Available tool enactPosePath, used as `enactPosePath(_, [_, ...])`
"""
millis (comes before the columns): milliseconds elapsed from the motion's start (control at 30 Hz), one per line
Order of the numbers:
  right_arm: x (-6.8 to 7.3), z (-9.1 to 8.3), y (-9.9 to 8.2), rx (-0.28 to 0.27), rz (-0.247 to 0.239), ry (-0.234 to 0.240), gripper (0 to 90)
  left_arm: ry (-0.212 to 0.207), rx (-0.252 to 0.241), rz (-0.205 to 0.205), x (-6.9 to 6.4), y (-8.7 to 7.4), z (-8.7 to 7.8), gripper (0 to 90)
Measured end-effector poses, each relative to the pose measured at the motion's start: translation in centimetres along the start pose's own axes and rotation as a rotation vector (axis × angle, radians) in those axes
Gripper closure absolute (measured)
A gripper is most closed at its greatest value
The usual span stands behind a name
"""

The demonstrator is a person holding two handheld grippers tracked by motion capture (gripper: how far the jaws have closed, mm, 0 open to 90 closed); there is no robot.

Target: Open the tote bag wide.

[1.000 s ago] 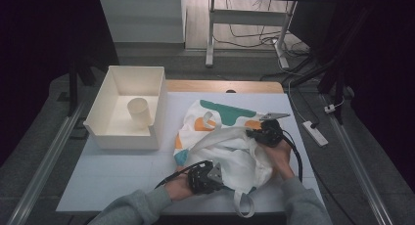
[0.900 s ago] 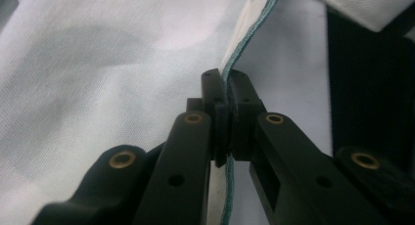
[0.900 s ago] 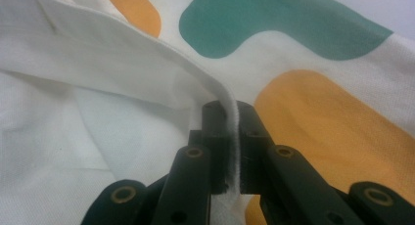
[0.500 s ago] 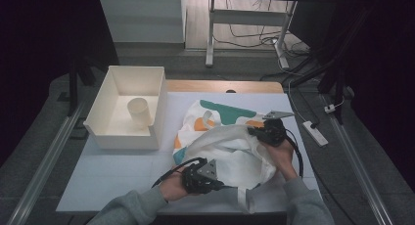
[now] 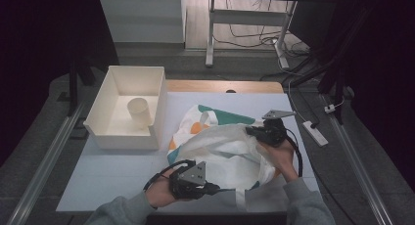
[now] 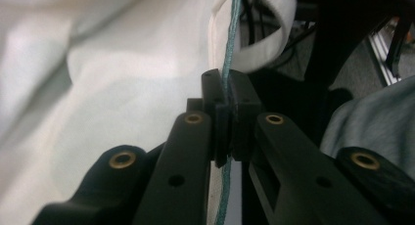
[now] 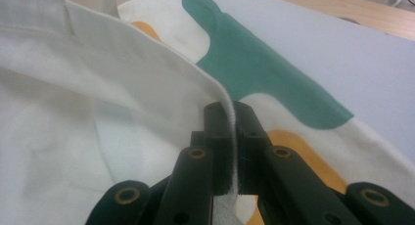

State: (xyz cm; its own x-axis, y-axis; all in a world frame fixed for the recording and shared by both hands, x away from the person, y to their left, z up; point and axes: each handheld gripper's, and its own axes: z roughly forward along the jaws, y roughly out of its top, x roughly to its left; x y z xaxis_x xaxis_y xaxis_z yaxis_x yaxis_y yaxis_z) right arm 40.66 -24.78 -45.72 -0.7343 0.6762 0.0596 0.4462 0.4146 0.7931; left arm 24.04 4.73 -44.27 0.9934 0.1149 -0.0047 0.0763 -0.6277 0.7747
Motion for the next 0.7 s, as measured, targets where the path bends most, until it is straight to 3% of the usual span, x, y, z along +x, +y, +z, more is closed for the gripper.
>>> enactPosePath(100, [0.3, 0.1, 0.2, -0.001, -0.011, 0.000, 86.3, 0.036, -0.016, 0.019, -0.2, 0.6, -0.8, 87.5])
enactPosePath(267, [0.0, 0.4, 0.0, 0.010, 0.003, -0.003, 86.2, 0.029, -0.017, -0.021, 0.7, 0.0, 0.0, 87.5])
enactPosePath(467, [-0.4, 1.0, -0.4, 0.027, 0.008, -0.011, 86.2, 0.090, -0.015, -0.045, 1.6, -0.2, 1.1, 87.4])
enactPosePath(600, [-0.4, 1.2, -0.5, 0.033, 0.008, -0.016, 86.2, 0.143, 0.030, -0.067, 2.5, -0.2, 2.7, 87.3])
enactPosePath(700, [-0.4, 1.4, -0.6, 0.039, 0.006, -0.018, 86.2, 0.150, 0.058, -0.103, 3.4, -0.6, 4.0, 87.1])
